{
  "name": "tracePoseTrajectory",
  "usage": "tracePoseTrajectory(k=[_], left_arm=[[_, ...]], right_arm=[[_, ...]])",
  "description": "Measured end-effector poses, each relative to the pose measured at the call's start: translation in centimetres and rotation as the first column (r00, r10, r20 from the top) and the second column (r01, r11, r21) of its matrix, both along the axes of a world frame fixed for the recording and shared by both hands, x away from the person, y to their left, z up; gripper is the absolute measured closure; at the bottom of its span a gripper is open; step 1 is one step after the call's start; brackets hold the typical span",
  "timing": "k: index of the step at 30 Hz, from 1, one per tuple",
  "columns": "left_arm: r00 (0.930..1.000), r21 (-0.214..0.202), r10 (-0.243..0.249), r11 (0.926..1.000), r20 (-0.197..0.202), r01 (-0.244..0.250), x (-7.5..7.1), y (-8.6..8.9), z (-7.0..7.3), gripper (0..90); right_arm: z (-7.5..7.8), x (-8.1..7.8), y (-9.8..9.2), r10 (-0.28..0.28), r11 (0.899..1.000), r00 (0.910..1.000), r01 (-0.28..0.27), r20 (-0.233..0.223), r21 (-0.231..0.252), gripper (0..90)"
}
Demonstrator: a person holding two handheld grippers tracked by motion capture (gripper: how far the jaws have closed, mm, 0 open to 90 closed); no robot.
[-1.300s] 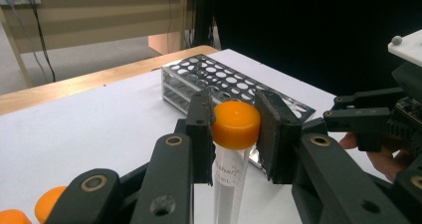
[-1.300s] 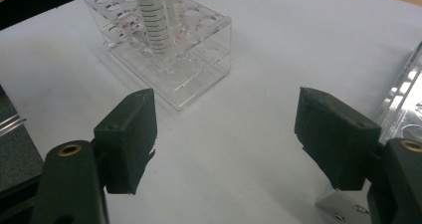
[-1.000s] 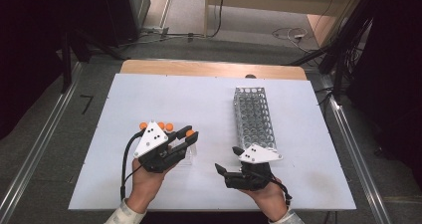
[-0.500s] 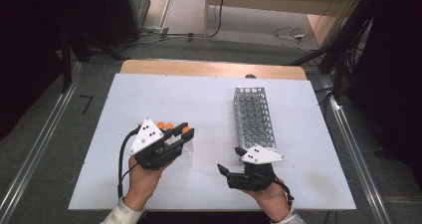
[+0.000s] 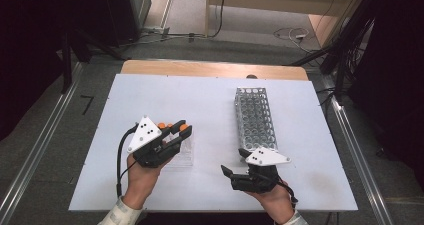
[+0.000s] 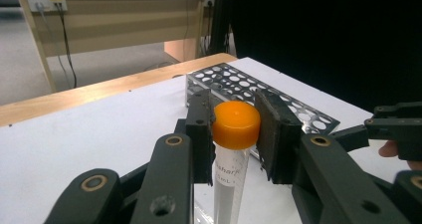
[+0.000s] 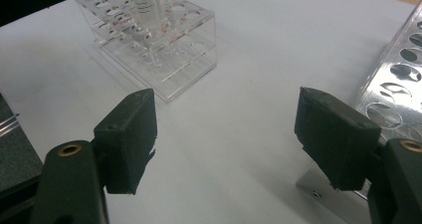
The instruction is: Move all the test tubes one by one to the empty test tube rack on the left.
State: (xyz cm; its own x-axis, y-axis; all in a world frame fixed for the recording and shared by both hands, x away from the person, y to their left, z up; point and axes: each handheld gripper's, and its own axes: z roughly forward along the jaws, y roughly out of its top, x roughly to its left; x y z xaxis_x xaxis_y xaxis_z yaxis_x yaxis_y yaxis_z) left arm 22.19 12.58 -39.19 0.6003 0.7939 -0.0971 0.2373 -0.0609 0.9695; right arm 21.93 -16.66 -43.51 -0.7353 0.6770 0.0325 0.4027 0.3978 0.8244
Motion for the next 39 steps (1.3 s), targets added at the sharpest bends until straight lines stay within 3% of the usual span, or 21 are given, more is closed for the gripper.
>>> tracePoseTrajectory(k=[39], left_arm=[[0.9979,0.015,0.065,0.9978,0.000,-0.065,2.0,1.1,-0.3,69.6]], right_arm=[[-0.2,0.0,-0.9,-0.019,1.000,0.9998,0.019,-0.006,-0.005,23.2]])
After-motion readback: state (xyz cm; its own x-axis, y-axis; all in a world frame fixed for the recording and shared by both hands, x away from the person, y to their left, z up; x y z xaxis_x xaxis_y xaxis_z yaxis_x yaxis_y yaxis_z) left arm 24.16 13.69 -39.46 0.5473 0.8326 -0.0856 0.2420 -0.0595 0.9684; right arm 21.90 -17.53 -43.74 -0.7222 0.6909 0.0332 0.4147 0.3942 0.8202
